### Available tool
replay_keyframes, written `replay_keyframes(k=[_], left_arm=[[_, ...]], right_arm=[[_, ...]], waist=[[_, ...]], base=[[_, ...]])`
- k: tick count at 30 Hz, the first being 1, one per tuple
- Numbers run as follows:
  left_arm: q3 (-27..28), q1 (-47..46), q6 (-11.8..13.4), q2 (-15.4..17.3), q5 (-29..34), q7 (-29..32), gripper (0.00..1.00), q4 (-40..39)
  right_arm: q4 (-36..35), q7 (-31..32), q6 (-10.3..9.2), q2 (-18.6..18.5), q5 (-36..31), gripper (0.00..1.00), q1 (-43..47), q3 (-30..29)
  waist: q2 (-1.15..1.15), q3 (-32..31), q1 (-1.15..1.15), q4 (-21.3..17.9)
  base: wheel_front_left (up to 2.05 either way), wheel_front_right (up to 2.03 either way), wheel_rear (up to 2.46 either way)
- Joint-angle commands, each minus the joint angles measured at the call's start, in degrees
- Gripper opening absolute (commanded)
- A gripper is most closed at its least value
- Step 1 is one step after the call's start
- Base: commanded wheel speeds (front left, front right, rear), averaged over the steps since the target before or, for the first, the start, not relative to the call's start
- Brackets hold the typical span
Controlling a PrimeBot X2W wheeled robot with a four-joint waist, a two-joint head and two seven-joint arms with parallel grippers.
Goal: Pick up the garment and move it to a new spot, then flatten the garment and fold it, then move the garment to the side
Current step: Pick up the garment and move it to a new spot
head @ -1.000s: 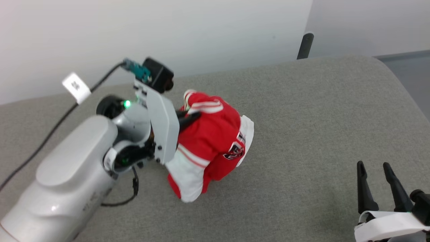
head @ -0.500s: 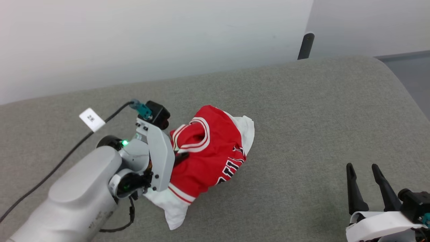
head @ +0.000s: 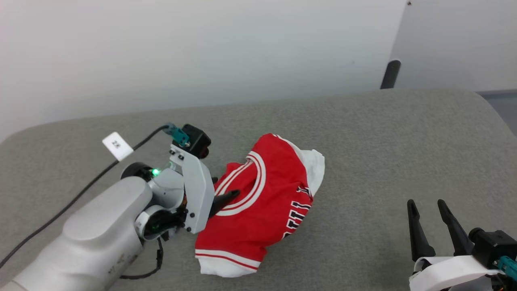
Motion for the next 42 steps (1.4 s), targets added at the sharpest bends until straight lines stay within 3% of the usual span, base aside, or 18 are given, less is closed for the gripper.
replay_keyframes(k=[1, 16, 28, 36, 42], left_arm=[[0.0, -0.4, -0.2, 0.3, 0.0, -1.1, 1.0, -0.1], [2.1, 2.9, 0.0, 3.8, 4.9, -21.6, 1.0, -2.2], [6.2, 12.3, 5.1, 6.8, 8.1, -40.6, 1.0, -3.8], [12.4, 20.6, 8.8, 7.3, 9.3, -43.8, 1.0, -5.7], [23.6, 29.1, 10.8, 5.8, 14.3, -43.9, 1.0, -9.7]], right_arm=[[-0.3, 0.0, 0.02, 0.0, -0.3, 1.0, 0.6, 0.3], [-0.1, -0.8, 0.02, 0.1, -0.4, 1.0, 2.3, 1.0], [0.0, -2.4, 0.02, 0.0, -1.9, 1.0, 3.8, 1.6], [1.0, -3.4, 0.02, 0.0, -2.9, 1.0, 4.1, 1.5], [1.6, -4.2, 0.02, -0.4, -4.2, 1.0, 4.3, 0.5]], waist=[[0.0, -1.0, 0.0, 1.5], [0.0, -4.3, 0.0, 7.0], [0.0, -5.7, 0.0, 9.6], [0.0, -6.0, 0.0, 9.9], [0.0, -6.0, 0.0, 9.7]], base=[[0.0, 0.0, 0.0], [0.0, 0.0, 0.0], [0.0, 0.0, 0.0], [0.0, 0.0, 0.0], [0.0, 0.0, 0.0]])
